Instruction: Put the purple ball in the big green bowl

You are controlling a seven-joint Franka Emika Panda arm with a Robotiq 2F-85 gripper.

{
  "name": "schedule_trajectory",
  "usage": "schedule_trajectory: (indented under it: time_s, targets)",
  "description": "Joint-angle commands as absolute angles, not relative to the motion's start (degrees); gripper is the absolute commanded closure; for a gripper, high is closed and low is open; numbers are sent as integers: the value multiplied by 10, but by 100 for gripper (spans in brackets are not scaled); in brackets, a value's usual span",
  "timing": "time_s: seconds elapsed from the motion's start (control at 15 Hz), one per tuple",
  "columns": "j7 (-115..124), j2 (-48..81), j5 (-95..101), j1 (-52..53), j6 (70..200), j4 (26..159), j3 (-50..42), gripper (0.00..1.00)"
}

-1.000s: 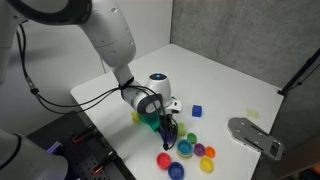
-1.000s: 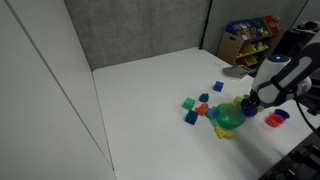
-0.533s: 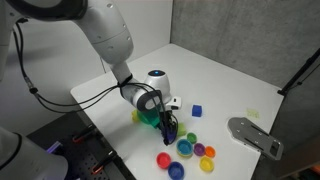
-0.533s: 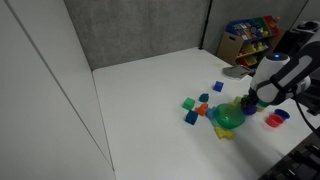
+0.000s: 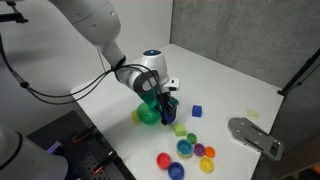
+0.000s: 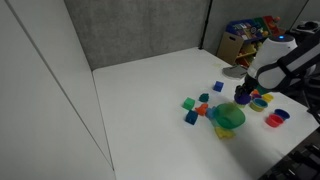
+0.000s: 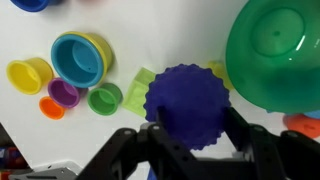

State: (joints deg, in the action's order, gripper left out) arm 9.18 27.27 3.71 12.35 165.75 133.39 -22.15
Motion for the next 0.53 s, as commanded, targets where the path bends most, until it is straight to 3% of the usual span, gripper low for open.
schedule_trajectory:
  time_s: [0.0, 0.33, 0.4, 0.47]
  targets:
    - [123, 196, 66, 130, 1629, 1368, -207, 65]
    - [122, 163, 44, 104, 1587, 1383, -127, 65]
    - [122, 162, 42, 99, 1577, 1384, -113, 15]
    - [122, 162, 40, 93, 1564, 1384, -102, 14]
